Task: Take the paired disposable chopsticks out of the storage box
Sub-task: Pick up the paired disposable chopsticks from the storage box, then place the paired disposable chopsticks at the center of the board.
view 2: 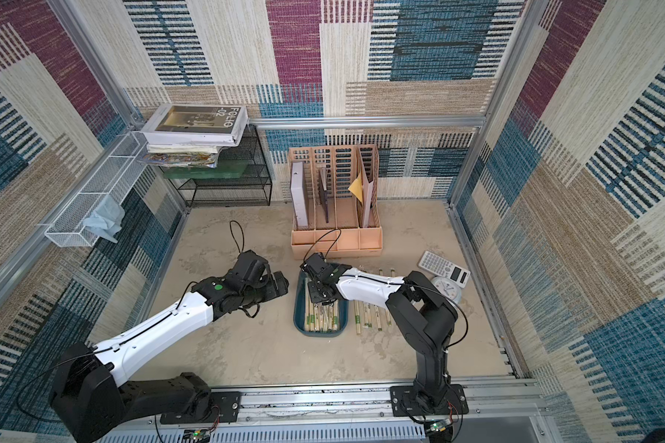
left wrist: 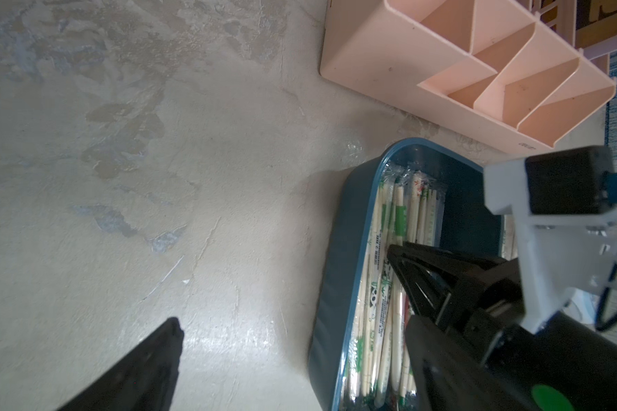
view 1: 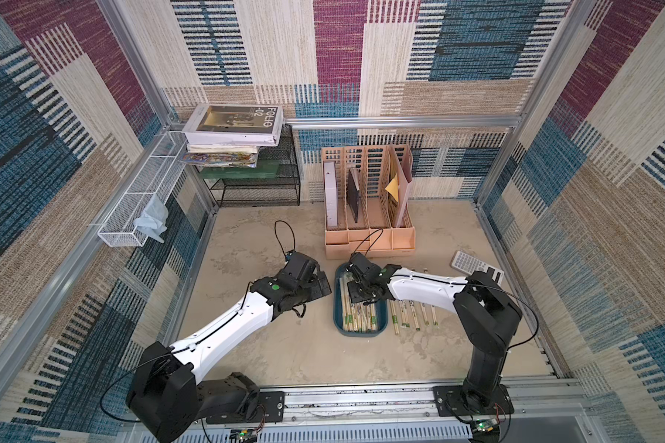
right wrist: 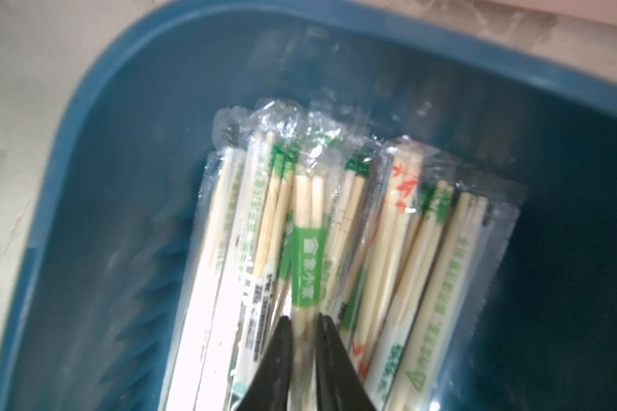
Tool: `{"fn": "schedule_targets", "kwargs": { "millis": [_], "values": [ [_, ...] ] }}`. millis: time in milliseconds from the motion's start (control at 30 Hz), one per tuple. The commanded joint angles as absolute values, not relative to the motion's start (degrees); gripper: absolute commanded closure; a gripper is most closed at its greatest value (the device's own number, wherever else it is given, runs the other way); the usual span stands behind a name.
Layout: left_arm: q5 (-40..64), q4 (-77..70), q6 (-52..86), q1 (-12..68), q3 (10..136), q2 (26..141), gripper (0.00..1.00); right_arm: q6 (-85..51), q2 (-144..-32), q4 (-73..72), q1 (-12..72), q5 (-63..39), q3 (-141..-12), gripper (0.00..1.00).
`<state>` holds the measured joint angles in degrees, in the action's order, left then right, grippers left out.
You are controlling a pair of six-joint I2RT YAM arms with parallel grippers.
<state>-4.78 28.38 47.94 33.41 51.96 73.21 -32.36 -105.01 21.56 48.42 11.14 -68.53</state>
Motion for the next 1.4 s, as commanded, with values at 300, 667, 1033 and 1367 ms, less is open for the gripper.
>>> {"fn": "schedule_targets", "kwargs": {
  "millis": [300,667,1033,1367],
  "values": [
    [-4.7,27.7,47.8,32.9,51.9,72.5,0.01,-33.1,-100.4,22.1,48.1,10.6,-69.2,0.83],
    [-4.3,27.4,47.6,32.7,51.9,72.5,0.01,-33.1,-97.0,22.5,46.7,11.0,-71.0,0.84],
    [-3.4,27.0,47.3,32.7,52.1,73.0,0.01,-32.4,-92.6,23.0,44.3,11.3,-71.8,0.84],
    [-3.0,26.6,47.4,32.7,52.1,73.5,0.01,-32.6,-92.5,22.1,44.3,10.4,-70.8,0.87]
  ]
}}
